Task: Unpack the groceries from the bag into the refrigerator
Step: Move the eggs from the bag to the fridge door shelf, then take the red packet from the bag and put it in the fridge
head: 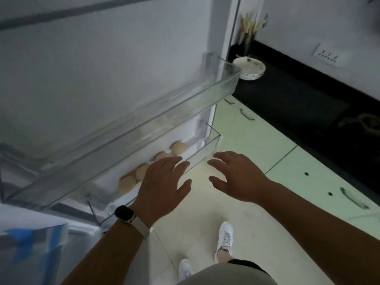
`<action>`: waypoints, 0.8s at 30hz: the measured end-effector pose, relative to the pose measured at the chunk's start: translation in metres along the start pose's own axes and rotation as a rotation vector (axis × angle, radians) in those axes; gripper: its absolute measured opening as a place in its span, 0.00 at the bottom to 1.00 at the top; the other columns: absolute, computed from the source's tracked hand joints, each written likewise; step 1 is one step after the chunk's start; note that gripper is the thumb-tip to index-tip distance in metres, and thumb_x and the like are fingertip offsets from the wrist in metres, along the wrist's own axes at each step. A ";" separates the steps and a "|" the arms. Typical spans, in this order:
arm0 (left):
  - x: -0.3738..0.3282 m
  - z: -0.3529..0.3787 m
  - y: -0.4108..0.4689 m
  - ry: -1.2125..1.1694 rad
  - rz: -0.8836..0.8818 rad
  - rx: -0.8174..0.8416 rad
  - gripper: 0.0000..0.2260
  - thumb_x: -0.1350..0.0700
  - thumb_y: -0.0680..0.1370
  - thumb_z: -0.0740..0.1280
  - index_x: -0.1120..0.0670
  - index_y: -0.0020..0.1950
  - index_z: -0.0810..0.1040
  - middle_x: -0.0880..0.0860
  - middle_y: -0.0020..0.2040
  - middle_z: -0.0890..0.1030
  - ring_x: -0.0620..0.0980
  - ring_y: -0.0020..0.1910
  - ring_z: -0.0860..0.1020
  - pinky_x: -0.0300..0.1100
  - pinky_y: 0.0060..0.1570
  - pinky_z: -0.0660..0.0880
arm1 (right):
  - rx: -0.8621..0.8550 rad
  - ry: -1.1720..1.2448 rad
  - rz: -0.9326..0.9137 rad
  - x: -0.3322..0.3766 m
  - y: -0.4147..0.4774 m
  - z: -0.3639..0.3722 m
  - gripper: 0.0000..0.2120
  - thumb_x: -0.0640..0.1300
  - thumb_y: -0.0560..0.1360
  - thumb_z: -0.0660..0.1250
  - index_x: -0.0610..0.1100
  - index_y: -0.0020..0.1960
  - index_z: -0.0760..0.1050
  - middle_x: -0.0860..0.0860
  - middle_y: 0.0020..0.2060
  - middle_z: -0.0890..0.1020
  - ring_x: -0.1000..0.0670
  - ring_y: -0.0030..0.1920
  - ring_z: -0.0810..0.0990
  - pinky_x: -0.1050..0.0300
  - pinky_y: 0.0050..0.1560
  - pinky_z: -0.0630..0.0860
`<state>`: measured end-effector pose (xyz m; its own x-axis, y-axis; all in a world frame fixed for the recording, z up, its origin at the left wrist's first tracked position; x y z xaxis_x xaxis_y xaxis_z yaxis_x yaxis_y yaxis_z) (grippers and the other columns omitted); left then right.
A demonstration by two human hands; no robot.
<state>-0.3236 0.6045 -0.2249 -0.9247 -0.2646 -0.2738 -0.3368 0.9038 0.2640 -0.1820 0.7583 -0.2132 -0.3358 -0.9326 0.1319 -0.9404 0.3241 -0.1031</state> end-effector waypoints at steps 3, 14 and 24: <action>-0.018 0.004 0.005 -0.040 0.098 -0.005 0.21 0.45 0.77 0.64 0.54 0.65 0.80 0.55 0.62 0.81 0.56 0.61 0.78 0.55 0.58 0.75 | 0.012 -0.021 0.087 0.002 -0.026 -0.003 0.26 0.62 0.76 0.55 0.49 0.66 0.75 0.45 0.64 0.78 0.43 0.63 0.77 0.46 0.60 0.74; -0.130 0.011 0.032 -0.083 0.355 0.048 0.21 0.44 0.77 0.61 0.52 0.65 0.80 0.53 0.64 0.80 0.57 0.64 0.77 0.57 0.62 0.74 | -0.102 -0.118 0.422 -0.043 -0.146 -0.046 0.28 0.64 0.76 0.50 0.51 0.67 0.74 0.48 0.65 0.77 0.44 0.65 0.75 0.46 0.64 0.71; -0.306 0.035 0.023 -0.100 0.591 0.132 0.21 0.42 0.80 0.57 0.50 0.65 0.79 0.51 0.66 0.79 0.54 0.66 0.75 0.54 0.65 0.71 | -0.126 -0.064 0.693 -0.098 -0.322 -0.051 0.32 0.65 0.75 0.45 0.52 0.70 0.71 0.50 0.69 0.73 0.46 0.70 0.70 0.48 0.69 0.65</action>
<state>-0.0426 0.7184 -0.1676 -0.9251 0.3213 -0.2026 0.2589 0.9237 0.2825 0.1507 0.7540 -0.1427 -0.8591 -0.5115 0.0187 -0.5118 0.8587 -0.0273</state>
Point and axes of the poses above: each hand's wrist, its own y-axis towards the middle knuckle, its own z-axis out of the palm, x = y × z, the point moved 4 cm from there along y, towards the middle knuckle
